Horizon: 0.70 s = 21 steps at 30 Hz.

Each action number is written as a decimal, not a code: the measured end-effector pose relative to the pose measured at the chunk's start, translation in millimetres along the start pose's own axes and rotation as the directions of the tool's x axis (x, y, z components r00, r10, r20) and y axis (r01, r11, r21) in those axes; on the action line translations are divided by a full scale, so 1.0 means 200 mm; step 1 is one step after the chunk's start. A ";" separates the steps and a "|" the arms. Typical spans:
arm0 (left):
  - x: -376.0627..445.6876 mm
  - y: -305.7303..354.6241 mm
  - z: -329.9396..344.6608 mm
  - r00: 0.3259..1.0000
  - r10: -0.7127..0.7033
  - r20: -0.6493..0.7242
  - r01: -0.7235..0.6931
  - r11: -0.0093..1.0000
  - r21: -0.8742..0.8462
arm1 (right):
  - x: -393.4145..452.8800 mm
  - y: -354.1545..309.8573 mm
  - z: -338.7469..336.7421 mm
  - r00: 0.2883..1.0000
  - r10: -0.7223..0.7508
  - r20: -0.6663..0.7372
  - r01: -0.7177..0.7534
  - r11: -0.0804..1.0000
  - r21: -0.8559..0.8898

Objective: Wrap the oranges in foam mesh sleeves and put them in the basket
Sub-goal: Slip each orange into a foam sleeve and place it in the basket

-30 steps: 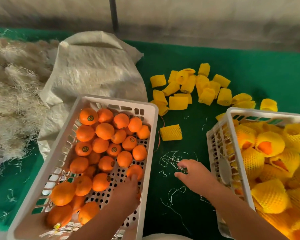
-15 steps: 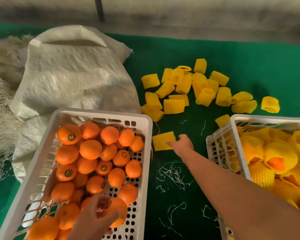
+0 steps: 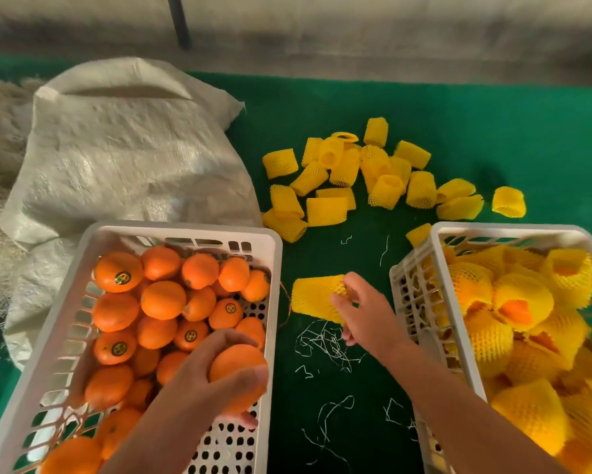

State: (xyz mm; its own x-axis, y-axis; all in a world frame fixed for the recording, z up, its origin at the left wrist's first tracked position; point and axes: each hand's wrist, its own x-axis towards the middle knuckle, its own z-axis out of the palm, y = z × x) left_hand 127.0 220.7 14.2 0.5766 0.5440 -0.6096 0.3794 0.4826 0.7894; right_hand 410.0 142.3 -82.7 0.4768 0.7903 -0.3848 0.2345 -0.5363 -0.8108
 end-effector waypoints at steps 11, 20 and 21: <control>-0.19 0.13 0.50 0.914 0.197 0.353 -0.404 0.480 0.778 | -0.73 -0.15 -0.24 0.946 -0.311 0.096 0.319 0.824 -0.468; -0.21 0.01 0.66 0.965 0.049 0.257 -0.260 0.072 0.963 | -0.93 -0.13 -0.23 0.910 -0.414 0.015 0.358 0.769 -0.530; -0.20 -0.01 0.68 0.973 0.060 0.223 -0.225 0.040 0.973 | -0.92 -0.12 -0.22 0.908 -0.416 -0.042 0.326 0.767 -0.553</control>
State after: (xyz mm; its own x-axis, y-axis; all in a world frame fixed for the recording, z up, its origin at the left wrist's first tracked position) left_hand 201.1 103.9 47.1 0.7449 0.4051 -0.5301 0.5896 -0.7716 0.2387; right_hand 354.1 -3.7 27.3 0.3708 0.9287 0.0064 0.8036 -0.3173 -0.5036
